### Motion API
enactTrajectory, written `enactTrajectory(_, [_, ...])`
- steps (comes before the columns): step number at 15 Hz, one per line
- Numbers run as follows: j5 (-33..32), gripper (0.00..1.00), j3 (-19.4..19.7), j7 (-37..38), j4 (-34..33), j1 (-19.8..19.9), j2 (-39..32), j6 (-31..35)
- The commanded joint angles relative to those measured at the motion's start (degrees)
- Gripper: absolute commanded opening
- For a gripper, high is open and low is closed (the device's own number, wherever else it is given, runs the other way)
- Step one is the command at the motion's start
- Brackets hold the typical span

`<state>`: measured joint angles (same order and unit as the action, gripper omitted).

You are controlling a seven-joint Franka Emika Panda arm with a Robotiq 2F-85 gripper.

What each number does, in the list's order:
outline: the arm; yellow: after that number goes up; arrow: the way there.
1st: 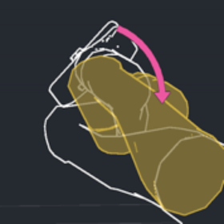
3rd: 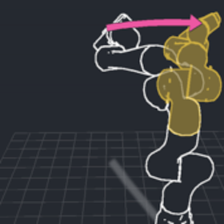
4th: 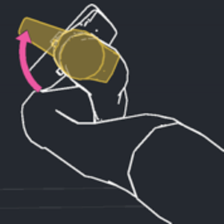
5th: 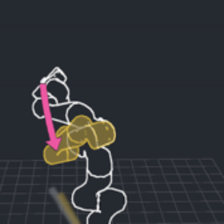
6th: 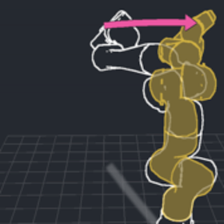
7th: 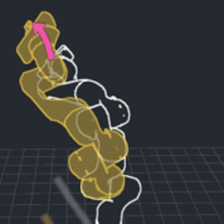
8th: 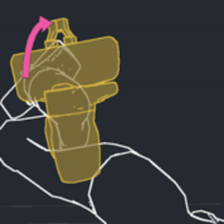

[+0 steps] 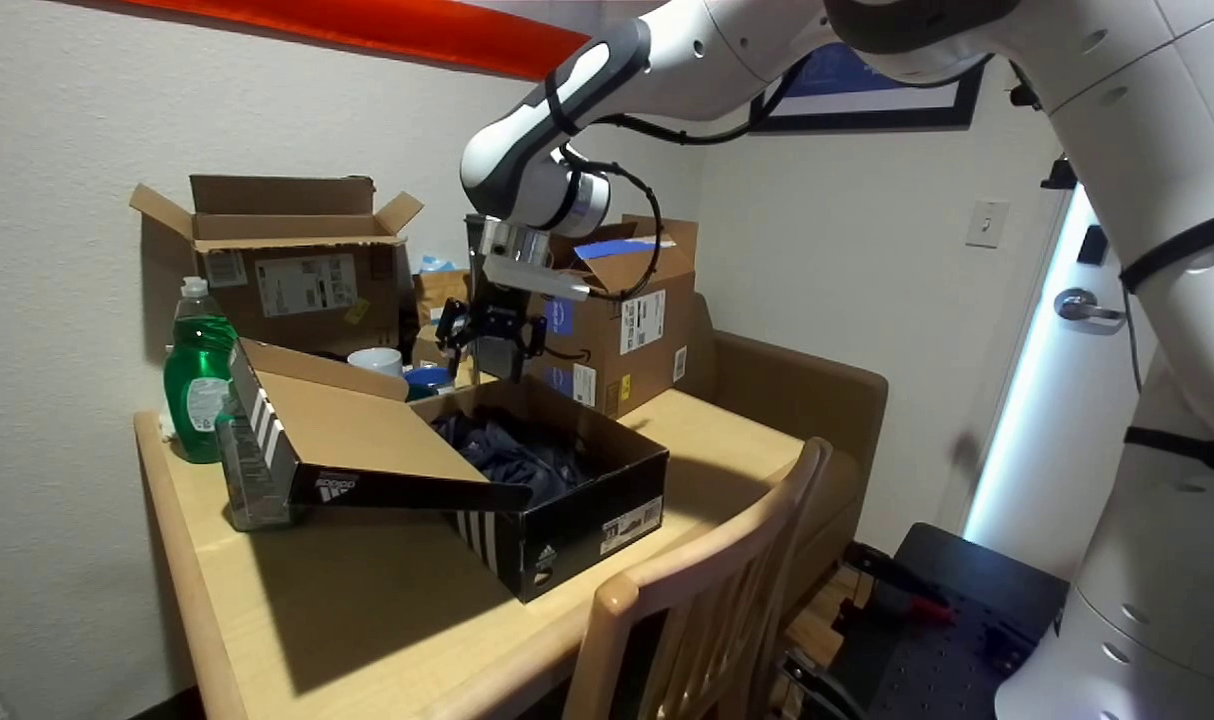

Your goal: Open the shoe box and put the right shoe on the table

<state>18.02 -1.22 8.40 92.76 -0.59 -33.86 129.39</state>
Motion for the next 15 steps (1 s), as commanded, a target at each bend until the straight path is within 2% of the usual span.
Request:
enactTrajectory(1, [-1.52,1.00,-0.18,1.35,-3.13,-0.07,-2.30,-2.05])
enactTrajectory(4, [-3.00,1.00,0.13,1.62,-4.43,-0.22,-3.54,-3.96])
enactTrajectory(5, [-2.08,1.00,-0.47,0.24,-1.96,0.22,-2.48,-0.87])
enactTrajectory(10, [-2.38,1.00,-0.45,0.23,-3.10,0.22,-3.40,-1.86])
enactTrajectory(15, [-2.66,1.00,-0.43,0.15,-4.17,-0.26,-6.32,2.25])
